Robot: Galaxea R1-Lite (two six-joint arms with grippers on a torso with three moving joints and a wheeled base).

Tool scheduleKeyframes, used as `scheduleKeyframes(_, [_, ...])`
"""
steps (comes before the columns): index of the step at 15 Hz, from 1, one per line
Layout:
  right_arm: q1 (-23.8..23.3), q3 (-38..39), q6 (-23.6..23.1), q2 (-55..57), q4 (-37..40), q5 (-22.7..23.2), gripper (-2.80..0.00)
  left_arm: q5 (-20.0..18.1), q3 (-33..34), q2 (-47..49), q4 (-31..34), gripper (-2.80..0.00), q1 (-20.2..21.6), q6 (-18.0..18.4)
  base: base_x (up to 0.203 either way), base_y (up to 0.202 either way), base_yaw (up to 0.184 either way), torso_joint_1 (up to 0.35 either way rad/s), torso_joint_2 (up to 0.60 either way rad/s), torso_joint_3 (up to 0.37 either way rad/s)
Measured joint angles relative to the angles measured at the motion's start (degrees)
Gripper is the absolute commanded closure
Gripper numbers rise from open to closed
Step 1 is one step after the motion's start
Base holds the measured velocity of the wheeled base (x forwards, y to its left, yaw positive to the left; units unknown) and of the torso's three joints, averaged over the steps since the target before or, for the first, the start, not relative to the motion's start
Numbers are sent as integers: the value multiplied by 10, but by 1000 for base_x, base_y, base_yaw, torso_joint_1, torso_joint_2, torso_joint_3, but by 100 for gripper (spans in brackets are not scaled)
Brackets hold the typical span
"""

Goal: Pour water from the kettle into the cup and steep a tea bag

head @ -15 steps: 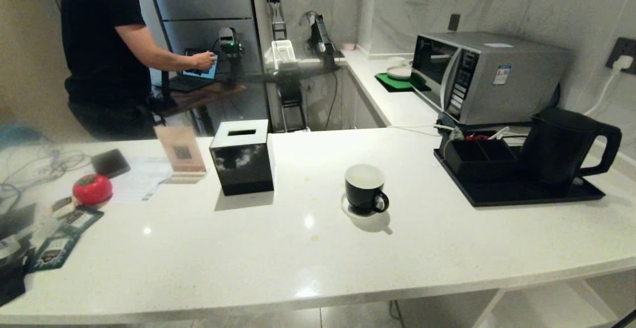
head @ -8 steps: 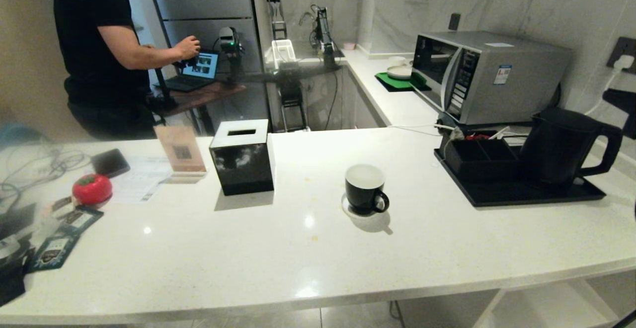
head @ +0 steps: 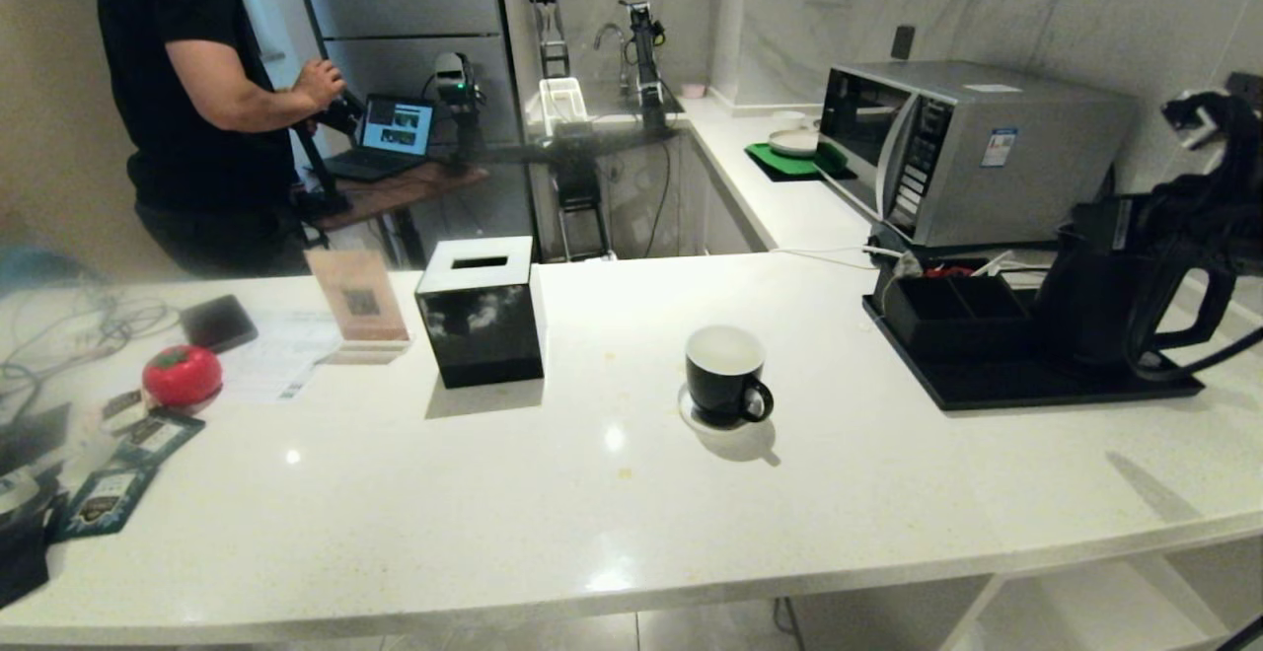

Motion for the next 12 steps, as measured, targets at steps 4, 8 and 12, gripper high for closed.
scheduleKeyframes(4, [12,-116,3,87,86,1,0,0,0,0,0,0,0,0,0,0,0,0,0,0])
scheduleKeyframes(8, [30,-231,3,161,171,2,0,0,0,0,0,0,0,0,0,0,0,0,0,0])
scheduleKeyframes(12, [50,-352,2,227,255,0,0,0,0,0,0,0,0,0,0,0,0,0,0,0])
